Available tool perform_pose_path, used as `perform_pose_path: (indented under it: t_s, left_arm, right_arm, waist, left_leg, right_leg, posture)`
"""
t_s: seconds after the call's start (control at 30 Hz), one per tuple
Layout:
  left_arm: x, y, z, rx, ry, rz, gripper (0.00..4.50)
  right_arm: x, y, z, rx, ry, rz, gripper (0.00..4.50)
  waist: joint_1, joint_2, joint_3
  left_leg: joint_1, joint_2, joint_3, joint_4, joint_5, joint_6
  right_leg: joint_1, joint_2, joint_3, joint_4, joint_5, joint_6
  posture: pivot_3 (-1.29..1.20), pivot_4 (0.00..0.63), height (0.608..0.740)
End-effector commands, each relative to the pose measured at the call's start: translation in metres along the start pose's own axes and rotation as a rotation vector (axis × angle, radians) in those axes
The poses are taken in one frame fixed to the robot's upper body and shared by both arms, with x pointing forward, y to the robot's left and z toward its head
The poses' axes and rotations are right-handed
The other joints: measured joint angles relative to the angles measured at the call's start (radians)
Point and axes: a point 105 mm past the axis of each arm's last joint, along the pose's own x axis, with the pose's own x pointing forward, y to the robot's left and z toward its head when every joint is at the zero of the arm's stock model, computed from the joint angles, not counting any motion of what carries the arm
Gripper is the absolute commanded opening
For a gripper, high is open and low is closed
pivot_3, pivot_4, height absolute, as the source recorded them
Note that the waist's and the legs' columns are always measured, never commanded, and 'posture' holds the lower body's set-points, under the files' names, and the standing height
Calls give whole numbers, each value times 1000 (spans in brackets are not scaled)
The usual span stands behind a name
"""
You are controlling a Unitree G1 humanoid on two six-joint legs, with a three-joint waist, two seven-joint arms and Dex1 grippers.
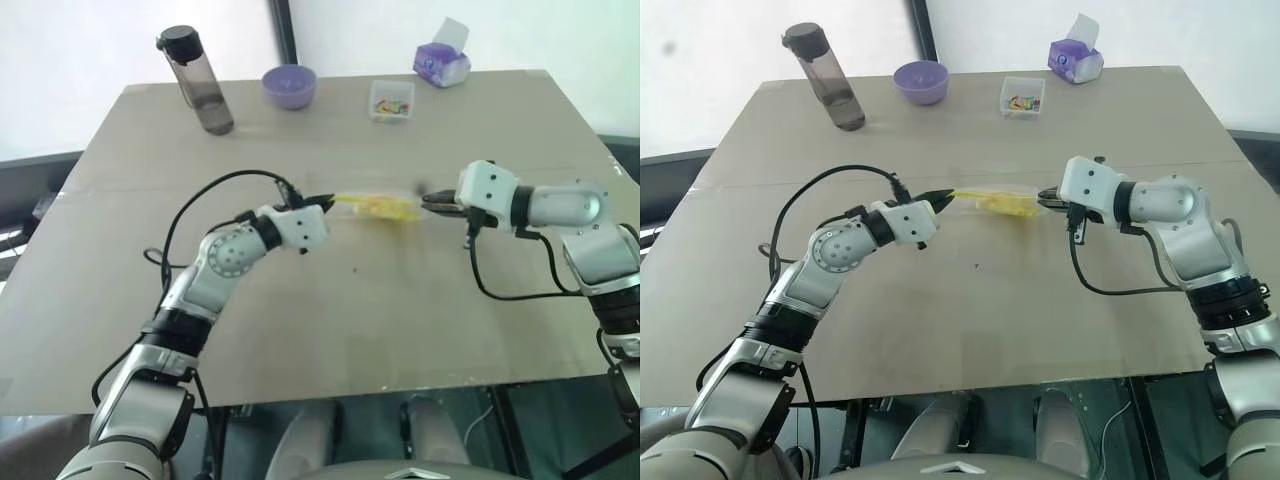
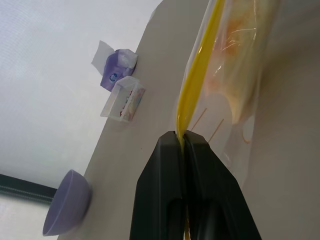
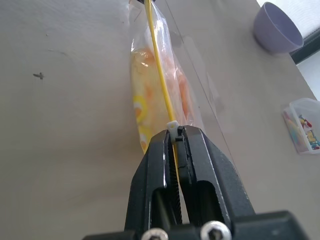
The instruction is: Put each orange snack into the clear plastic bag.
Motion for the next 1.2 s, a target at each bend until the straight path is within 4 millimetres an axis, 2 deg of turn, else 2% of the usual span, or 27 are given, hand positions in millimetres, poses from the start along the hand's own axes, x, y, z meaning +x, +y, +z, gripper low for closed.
perform_pose_path:
  t_s: [0.03,0.57,0.67,0.77,0.93,1.03,1.13,1.2]
  left_arm:
    - [-9,13,-12,-11,51,57,0]
    - [-8,13,-10,-11,45,56,0]
    - [-1,13,-3,-27,17,49,0]
    - [13,27,7,-58,-24,76,0]
    - [47,85,31,-71,-97,199,0]
    - [61,108,45,-77,-138,219,0]
    - [64,112,57,-38,-179,199,0]
    - [59,96,54,-22,-183,146,0]
  right_arm:
    - [-20,-17,-5,-4,43,-76,54]
    - [-26,-18,-17,0,95,-86,54]
    - [-25,-27,-14,-23,83,-125,54]
    - [-28,-52,-8,-60,51,-240,54]
    - [-38,-103,1,-175,38,-415,54]
    - [-43,-123,7,-217,35,-461,54]
    - [-46,-121,6,-216,35,-432,54]
    - [-45,-100,-4,-178,40,-354,54]
  waist:
    - [0,0,0]
    - [0,0,0]
    - [1,0,0]
    - [3,0,0]
    - [4,-1,0]
    - [-1,-1,0]
    - [-7,-1,0]
    - [-10,-1,0]
  left_leg:
    - [0,0,0,0,0,0]
    - [0,0,0,0,0,0]
    - [0,0,0,0,0,0]
    - [0,0,0,0,0,0]
    - [-2,-1,-1,4,0,0]
    - [-8,-3,-2,5,0,0]
    - [-12,-4,-2,4,0,0]
    - [-14,-4,-1,4,0,0]
  right_leg:
    - [0,0,0,0,0,0]
    - [0,0,0,0,0,0]
    - [0,0,0,0,0,0]
    - [0,0,0,0,0,0]
    - [0,0,-2,1,0,1]
    - [-5,-1,-3,0,1,1]
    - [-10,-3,-3,0,1,1]
    - [-13,-4,-2,0,1,1]
  posture:
    - [0,150,740]
    - [0,150,740]
    - [0,150,740]
    - [0,150,740]
    - [0,150,740]
    - [0,150,740]
    - [0,150,740]
    - [0,150,740]
